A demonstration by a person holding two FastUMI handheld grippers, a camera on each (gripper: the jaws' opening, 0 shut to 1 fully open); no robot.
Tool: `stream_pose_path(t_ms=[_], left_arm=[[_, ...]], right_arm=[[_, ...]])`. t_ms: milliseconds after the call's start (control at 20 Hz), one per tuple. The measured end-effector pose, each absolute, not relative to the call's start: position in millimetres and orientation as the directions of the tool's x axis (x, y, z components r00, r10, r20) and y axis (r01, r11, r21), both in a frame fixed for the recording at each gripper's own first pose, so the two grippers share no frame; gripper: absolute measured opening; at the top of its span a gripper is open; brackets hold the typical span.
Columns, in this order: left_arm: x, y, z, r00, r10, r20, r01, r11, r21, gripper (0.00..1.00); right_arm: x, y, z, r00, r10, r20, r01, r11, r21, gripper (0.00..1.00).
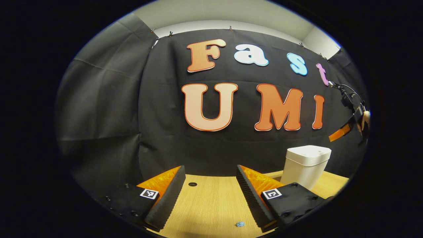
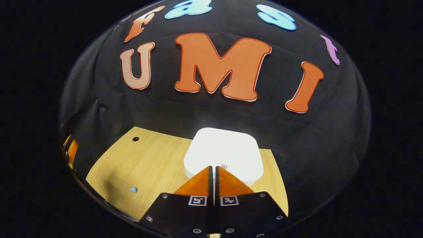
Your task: Press the lid of the desktop garbage bin to open it, pick up the crumpled paper on the desktop and throw it into the bin, then pick up the pop can on the desktop and drop it into the bin, and finally close the garbage bin lid.
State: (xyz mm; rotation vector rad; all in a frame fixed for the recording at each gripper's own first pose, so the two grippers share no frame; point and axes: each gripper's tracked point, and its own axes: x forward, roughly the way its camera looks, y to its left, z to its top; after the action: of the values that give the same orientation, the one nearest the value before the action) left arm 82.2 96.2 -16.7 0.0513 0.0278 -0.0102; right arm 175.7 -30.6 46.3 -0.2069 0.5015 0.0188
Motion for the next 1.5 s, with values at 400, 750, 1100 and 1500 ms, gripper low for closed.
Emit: stream_pose_path(t_ms=[400,750,1100,1500], left_arm=[[87.5,104.1,-29.5,0.999,0.005,-0.048,-0.001,0.997,0.072,0.98],[87.6,107.4,-40.2,0.997,0.006,-0.071,-0.002,0.998,0.066,0.98],[93.2,102.0,-42.0,0.998,0.006,-0.07,-0.003,0.999,0.046,0.98],[94.6,98.9,-28.9,0.999,0.008,-0.047,-0.006,0.998,0.057,0.98]], right_arm=[[224.4,-53.9,9.5,0.753,-0.106,-0.649,-0.028,0.981,-0.193,0.01],[223.0,-60.5,-13.7,0.69,-0.132,-0.711,-0.047,0.973,-0.226,0.0],[221.6,-67.1,-14.0,0.684,-0.162,-0.711,-0.049,0.963,-0.267,0.01],[224.8,-72.1,17.6,0.755,-0.078,-0.651,0.028,0.996,-0.086,0.01]])
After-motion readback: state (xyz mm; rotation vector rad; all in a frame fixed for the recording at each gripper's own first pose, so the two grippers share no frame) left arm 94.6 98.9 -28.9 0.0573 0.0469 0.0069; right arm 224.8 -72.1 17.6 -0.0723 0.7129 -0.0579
